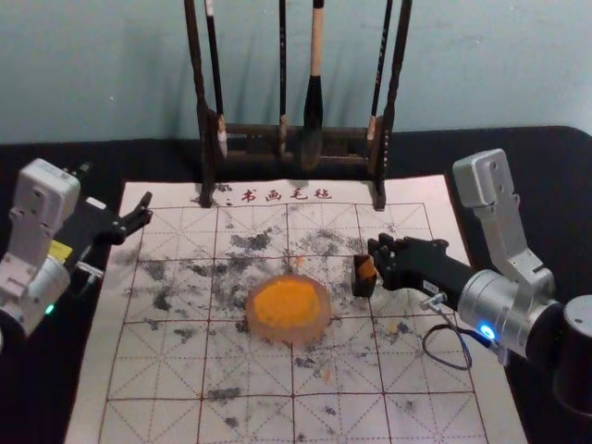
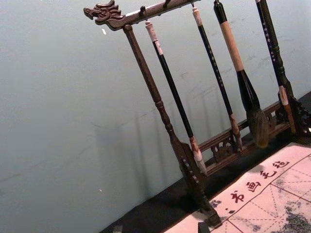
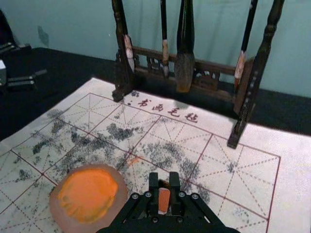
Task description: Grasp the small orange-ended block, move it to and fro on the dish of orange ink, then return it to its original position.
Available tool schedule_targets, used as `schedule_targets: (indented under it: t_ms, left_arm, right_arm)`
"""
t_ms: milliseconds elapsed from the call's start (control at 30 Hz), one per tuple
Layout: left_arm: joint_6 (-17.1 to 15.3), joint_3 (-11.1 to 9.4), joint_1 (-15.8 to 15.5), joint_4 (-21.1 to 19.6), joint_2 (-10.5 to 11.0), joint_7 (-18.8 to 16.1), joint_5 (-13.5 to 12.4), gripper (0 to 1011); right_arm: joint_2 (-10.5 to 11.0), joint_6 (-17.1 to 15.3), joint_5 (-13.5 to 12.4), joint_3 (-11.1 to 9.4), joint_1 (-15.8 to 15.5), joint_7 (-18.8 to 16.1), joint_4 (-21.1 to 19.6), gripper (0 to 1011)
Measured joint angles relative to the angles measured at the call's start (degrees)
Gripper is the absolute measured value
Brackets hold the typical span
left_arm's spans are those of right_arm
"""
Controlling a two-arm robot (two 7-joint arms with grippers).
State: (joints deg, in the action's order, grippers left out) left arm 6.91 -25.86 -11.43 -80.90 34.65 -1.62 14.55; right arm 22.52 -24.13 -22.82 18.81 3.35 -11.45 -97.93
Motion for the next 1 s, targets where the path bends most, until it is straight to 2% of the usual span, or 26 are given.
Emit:
schedule_targets:
  t_ms: [333, 533, 633, 700, 733, 800, 833, 1000]
  left_arm:
    - [0.0, 0.0, 0.0, 0.0, 0.0, 0.0, 0.0, 1001]
    - [0.0, 0.0, 0.0, 0.0, 0.0, 0.0, 0.0, 1001]
    - [0.0, 0.0, 0.0, 0.0, 0.0, 0.0, 0.0, 1001]
    - [0.0, 0.0, 0.0, 0.0, 0.0, 0.0, 0.0, 1001]
    - [0.0, 0.0, 0.0, 0.0, 0.0, 0.0, 0.0, 1001]
    - [0.0, 0.0, 0.0, 0.0, 0.0, 0.0, 0.0, 1001]
    - [0.0, 0.0, 0.0, 0.0, 0.0, 0.0, 0.0, 1001]
    - [0.0, 0.0, 0.0, 0.0, 0.0, 0.0, 0.0, 1001]
  right_arm:
    - [0.7, 1.1, 1.5, -1.3, -0.1, -1.0, -2.5, 131]
    - [1.9, 2.2, 1.2, -2.4, -0.5, -3.0, -4.1, 131]
    - [3.0, 3.8, 0.7, -2.5, -0.4, -5.2, -4.1, 131]
    - [4.1, 6.0, 0.6, -2.1, 0.3, -7.4, -3.5, 131]
    - [4.1, 6.0, 0.6, -2.1, 0.3, -7.4, -3.5, 131]
    - [5.8, 9.2, 0.7, -1.2, 1.8, -10.7, -2.1, 131]
    - [5.8, 9.2, 0.7, -1.2, 1.8, -10.7, -2.1, 131]
    - [7.9, 13.3, 1.4, 1.4, 5.5, -15.9, 0.8, 131]
